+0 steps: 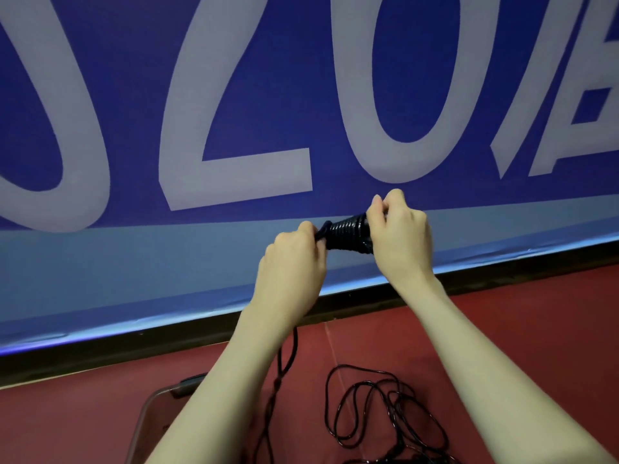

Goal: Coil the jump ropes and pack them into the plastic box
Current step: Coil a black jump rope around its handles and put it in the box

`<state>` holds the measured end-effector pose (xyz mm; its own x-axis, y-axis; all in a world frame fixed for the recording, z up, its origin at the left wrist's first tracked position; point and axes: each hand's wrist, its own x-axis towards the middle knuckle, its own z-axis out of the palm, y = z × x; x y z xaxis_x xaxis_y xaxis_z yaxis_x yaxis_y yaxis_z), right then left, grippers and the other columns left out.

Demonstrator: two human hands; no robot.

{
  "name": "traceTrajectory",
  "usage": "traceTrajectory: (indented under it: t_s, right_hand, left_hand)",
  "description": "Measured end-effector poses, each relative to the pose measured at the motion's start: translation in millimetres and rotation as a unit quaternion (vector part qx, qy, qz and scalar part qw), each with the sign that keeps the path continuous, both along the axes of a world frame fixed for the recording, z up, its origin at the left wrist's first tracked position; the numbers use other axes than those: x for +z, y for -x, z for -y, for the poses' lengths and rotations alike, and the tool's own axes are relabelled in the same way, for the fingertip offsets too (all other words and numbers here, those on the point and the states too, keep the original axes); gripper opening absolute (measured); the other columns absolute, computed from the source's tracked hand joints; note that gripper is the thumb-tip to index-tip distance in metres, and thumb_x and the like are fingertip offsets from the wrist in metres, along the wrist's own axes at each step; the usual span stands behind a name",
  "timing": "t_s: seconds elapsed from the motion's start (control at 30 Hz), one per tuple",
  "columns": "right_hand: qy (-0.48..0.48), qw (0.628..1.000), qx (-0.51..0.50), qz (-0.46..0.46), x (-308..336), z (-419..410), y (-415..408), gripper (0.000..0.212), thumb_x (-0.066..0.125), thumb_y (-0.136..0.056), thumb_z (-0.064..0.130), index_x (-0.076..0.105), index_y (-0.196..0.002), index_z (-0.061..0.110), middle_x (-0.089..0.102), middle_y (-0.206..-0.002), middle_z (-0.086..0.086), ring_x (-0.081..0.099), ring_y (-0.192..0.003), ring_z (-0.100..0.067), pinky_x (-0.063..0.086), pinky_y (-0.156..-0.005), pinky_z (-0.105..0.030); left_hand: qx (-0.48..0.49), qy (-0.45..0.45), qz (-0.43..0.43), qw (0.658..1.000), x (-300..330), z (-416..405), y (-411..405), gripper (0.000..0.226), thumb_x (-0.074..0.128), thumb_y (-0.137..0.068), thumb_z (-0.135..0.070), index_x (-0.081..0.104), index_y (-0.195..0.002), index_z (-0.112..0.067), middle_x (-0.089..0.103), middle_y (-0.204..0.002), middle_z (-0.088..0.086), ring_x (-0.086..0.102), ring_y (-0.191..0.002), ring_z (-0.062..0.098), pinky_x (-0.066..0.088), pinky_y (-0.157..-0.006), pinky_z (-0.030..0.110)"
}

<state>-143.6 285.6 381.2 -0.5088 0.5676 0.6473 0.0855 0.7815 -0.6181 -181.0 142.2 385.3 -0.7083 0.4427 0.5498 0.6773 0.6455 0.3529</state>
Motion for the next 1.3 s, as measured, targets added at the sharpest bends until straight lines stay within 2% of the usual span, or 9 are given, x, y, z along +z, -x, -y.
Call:
traceTrajectory:
  t_s: [0.13,0.3,0.4,0.53,0.67,0.87,1.03,1.17,1.3]
  right_hand:
    - [-0.009,0.996,0.007,-0.093,-3,-9,2,0.03,0.043,-0.103,0.025,0.043,-0.081,0.004,0.04,-0.054,0.002,0.042,-0.053,-0.025,0.024,-0.049,-0.033]
    - [0.027,0.988,0.016,-0.15,1,-8,0,0.03,0.044,-0.103,0.021,0.041,-0.076,0.008,0.04,-0.054,0.005,0.037,-0.049,-0.009,0.029,-0.046,-0.016]
    - [0.066,0.983,0.023,-0.169,2,-9,1,0.033,0.044,-0.103,0.02,0.04,-0.073,0.007,0.038,-0.054,0.004,0.039,-0.051,-0.008,0.029,-0.049,-0.014]
    - [0.114,0.979,0.031,-0.165,4,-9,0,0.04,0.043,-0.103,0.019,0.033,-0.065,0.011,0.034,-0.055,0.002,0.03,-0.054,-0.012,0.027,-0.05,-0.019]
    - [0.22,0.961,0.042,-0.164,5,-9,2,0.044,0.044,-0.102,0.021,0.027,-0.061,0.015,0.029,-0.058,0.003,0.025,-0.056,-0.014,0.025,-0.052,-0.028]
    - [0.393,0.895,0.086,-0.194,3,-12,13,0.039,0.045,-0.093,0.023,0.024,-0.061,0.021,0.024,-0.062,-0.003,0.025,-0.067,-0.026,0.022,-0.054,-0.036]
    - [0.436,0.876,0.093,-0.183,3,-16,13,0.031,0.043,-0.092,0.018,0.027,-0.065,0.021,0.027,-0.069,-0.009,0.026,-0.063,-0.026,0.018,-0.043,-0.024]
    - [0.448,0.869,0.098,-0.187,9,-22,6,0.032,0.042,-0.093,0.014,0.029,-0.065,0.019,0.029,-0.065,-0.005,0.03,-0.06,-0.022,0.022,-0.036,-0.018]
    - [0.434,0.876,0.102,-0.184,14,-23,1,0.033,0.042,-0.093,0.013,0.029,-0.064,0.019,0.029,-0.062,-0.003,0.032,-0.06,-0.021,0.023,-0.036,-0.018]
  left_hand:
    - [-0.088,-0.223,0.251,0.938,10,2,-3,0.045,0.042,-0.101,-0.038,0.067,-0.077,-0.009,0.043,-0.057,-0.001,0.035,-0.048,0.013,0.03,-0.047,0.022]
    - [-0.188,-0.351,0.48,0.782,20,2,-10,0.026,0.056,-0.097,-0.025,0.065,-0.083,-0.005,0.07,-0.076,0.006,0.068,-0.065,0.015,0.058,-0.065,0.024]
    - [-0.197,-0.351,0.438,0.804,25,-1,-17,0.025,0.058,-0.096,-0.02,0.063,-0.082,0.0,0.073,-0.082,0.008,0.071,-0.07,0.017,0.059,-0.068,0.025]
    - [-0.102,-0.117,0.153,0.976,26,2,-24,0.025,0.055,-0.097,-0.025,0.052,-0.08,-0.007,0.069,-0.067,0.008,0.067,-0.053,0.012,0.056,-0.065,0.031]
    - [-0.084,-0.02,0.084,0.993,23,-1,-22,0.018,0.045,-0.099,-0.025,0.037,-0.087,-0.014,0.064,-0.075,0.01,0.063,-0.048,0.027,0.054,-0.062,0.046]
    - [-0.204,-0.275,0.356,0.87,23,-10,-36,0.002,0.038,-0.102,-0.011,0.039,-0.101,-0.009,0.064,-0.068,0.007,0.055,-0.042,0.015,0.047,-0.045,0.022]
    - [-0.241,-0.32,0.476,0.783,23,-15,-28,0.018,0.044,-0.103,-0.019,0.051,-0.087,-0.015,0.043,-0.056,-0.008,0.026,-0.044,0.005,0.021,-0.04,0.015]
    - [-0.247,-0.354,0.582,0.689,24,-11,-19,0.04,0.037,-0.104,-0.035,0.068,-0.097,-0.011,0.039,-0.061,-0.007,0.029,-0.049,0.004,0.024,-0.045,0.014]
    - [-0.256,-0.347,0.55,0.715,17,-11,-16,0.026,0.046,-0.101,-0.019,0.069,-0.092,-0.011,0.043,-0.069,-0.004,0.038,-0.056,0.006,0.035,-0.051,0.017]
